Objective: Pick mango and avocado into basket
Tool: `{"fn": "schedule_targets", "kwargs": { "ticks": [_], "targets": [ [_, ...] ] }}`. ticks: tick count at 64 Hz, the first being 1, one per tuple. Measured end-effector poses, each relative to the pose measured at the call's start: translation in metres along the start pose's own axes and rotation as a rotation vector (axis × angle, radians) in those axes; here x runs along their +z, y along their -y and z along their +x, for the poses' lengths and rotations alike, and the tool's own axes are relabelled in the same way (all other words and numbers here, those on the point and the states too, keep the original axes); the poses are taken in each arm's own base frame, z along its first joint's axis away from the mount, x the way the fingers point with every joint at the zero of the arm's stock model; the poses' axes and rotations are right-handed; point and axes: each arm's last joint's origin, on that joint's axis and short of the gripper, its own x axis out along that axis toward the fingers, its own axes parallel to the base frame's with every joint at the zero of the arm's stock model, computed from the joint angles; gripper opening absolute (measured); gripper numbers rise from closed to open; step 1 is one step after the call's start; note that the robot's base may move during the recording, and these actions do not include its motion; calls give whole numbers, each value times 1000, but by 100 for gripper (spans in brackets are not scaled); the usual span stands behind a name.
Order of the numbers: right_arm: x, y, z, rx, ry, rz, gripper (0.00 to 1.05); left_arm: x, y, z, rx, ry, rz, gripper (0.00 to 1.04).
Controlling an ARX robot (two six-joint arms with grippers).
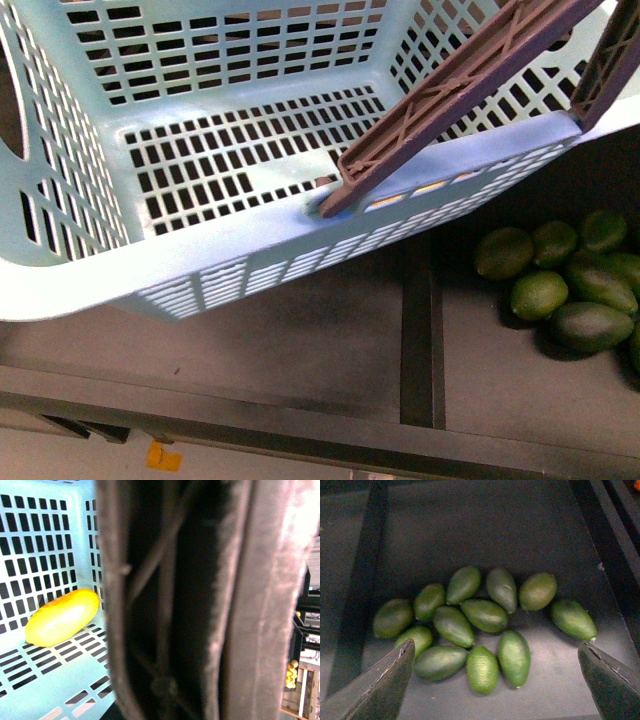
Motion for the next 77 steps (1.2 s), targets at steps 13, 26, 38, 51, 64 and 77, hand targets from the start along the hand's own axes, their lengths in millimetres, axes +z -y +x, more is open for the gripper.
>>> {"fn": "schedule_targets", "kwargs": {
  "ticks": [13,26,38,51,64,77],
  "targets": [
    [-27,62,58,47,-193,-109,96,0,0,0,2,3,4,14],
    [-59,73,98,121,-311,-187,96,0,0,0,-5,-8,1,14],
    [-88,64,135,190,-386,-206,96,0,0,0,0,0,3,14],
    [-106,61,170,197,-414,-197,96,0,0,0,2,2,2,14],
    [-109,61,186,188,-416,-172,96,0,0,0,-4,-7,1,14],
    [-116,62,195,176,-432,-164,96,0,0,0,1,1,2,14]
  ]
}}
